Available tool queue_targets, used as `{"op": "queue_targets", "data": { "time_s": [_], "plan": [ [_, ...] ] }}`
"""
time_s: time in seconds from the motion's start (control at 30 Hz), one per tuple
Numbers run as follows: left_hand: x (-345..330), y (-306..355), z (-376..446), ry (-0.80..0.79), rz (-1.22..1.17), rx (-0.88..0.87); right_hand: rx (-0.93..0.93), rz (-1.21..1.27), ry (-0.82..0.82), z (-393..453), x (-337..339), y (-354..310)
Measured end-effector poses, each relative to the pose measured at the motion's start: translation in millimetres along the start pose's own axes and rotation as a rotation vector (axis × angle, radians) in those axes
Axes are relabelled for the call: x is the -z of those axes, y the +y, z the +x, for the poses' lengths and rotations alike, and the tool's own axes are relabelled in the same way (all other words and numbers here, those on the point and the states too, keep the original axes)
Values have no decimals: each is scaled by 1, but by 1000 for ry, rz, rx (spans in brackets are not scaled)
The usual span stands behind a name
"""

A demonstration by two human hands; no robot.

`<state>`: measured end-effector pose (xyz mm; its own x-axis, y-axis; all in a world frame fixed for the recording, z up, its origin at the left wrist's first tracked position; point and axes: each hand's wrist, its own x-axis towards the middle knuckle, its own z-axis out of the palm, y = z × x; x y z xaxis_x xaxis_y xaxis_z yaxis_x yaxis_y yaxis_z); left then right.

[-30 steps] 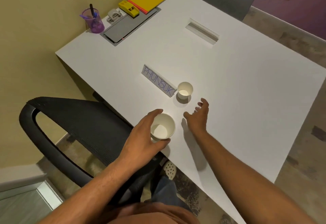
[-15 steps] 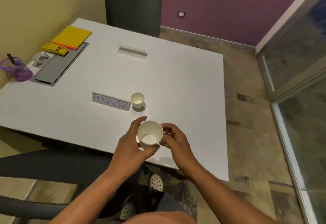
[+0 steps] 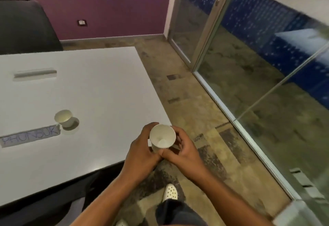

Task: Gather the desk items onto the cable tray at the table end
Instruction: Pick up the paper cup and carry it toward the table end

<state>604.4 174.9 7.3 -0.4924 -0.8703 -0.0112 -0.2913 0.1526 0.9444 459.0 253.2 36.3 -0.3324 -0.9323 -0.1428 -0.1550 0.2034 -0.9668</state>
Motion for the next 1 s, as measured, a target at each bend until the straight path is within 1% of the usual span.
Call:
{"op": "queue_targets", "data": {
  "time_s": [0.13,0.27,0.5,0.6,0.7,0.87,1.0],
  "plan": [
    [-49,21,9,-142,14,-33,3,13,148,-18,45,19],
    [-111,45,26,-232,38,-46,-1,68,269,-26,101,44],
    [-259,84,71,-364,48,-50,-35,121,415,-18,242,90],
    [-311,99,95,-402,69,-60,-54,132,436,-8,298,104],
    [-348,111,120,-409,111,-65,-68,161,450,8,339,113],
    [-384,123,164,-406,123,-36,-79,178,441,46,385,120],
    [-405,123,212,-390,109,-15,-98,179,438,93,413,125]
  ]
}}
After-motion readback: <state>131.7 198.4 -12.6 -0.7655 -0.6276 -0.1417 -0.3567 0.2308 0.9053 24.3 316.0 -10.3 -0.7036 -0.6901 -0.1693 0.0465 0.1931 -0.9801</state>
